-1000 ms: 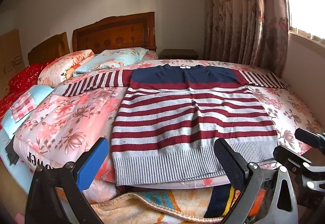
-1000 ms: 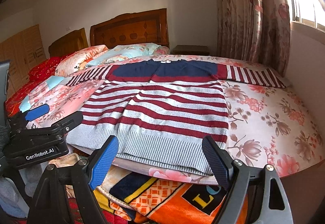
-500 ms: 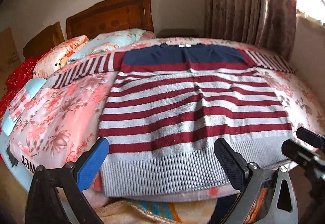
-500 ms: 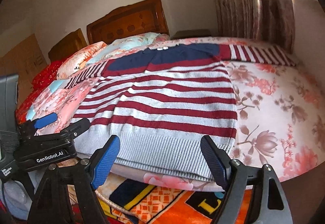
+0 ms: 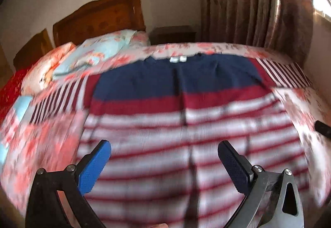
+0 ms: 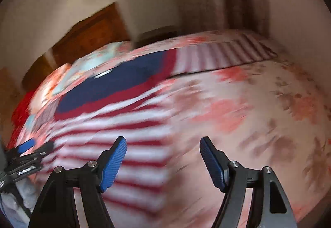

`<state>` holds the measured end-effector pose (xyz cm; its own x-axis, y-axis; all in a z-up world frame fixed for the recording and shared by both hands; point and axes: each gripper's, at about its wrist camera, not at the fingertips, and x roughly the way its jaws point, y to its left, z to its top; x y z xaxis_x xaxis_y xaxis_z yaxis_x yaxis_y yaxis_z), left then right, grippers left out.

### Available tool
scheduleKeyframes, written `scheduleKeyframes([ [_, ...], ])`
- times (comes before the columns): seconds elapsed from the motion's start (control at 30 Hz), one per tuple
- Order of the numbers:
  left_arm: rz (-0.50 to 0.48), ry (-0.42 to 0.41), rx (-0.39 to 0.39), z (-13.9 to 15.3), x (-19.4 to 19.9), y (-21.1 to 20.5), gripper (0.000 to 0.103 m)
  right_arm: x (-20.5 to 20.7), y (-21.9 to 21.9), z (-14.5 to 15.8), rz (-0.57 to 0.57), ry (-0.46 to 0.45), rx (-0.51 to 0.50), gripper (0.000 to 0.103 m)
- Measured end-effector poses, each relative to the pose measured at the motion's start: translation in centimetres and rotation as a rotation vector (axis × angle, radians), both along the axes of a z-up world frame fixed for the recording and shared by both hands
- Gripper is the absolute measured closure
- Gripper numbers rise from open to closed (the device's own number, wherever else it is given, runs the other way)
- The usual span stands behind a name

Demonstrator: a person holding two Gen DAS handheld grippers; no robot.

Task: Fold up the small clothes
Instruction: 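Grasp the white cuff of a striped sleeve with the right tool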

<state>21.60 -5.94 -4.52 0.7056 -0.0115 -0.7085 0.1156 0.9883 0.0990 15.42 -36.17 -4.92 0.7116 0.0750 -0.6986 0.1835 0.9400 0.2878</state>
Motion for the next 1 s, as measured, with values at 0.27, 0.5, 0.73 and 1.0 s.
scheduleKeyframes([
  [0.27,0.024,0.09,0.055,-3.3,10.1,-1.4,0.0,7.1,-15.8,-1.9,-0.334,0.054,0.116,0.028],
  [0.5,0.077,0.154,-0.123,-4.2,11.9,1.5,0.0,13.1,-22.8,-1.8,-0.41,0.0,0.151,0.028],
  [0.73,0.079,0.143,-0.12,-4.2,11.9,1.6,0.0,17.8,-26.9,-1.7,-0.497,-0.045,0.132,0.038],
  [1.0,0.07,0.146,-0.115,-4.4,11.6,1.3,0.0,19.2,-28.3,-2.2,-0.562,-0.005,0.056,0.097],
])
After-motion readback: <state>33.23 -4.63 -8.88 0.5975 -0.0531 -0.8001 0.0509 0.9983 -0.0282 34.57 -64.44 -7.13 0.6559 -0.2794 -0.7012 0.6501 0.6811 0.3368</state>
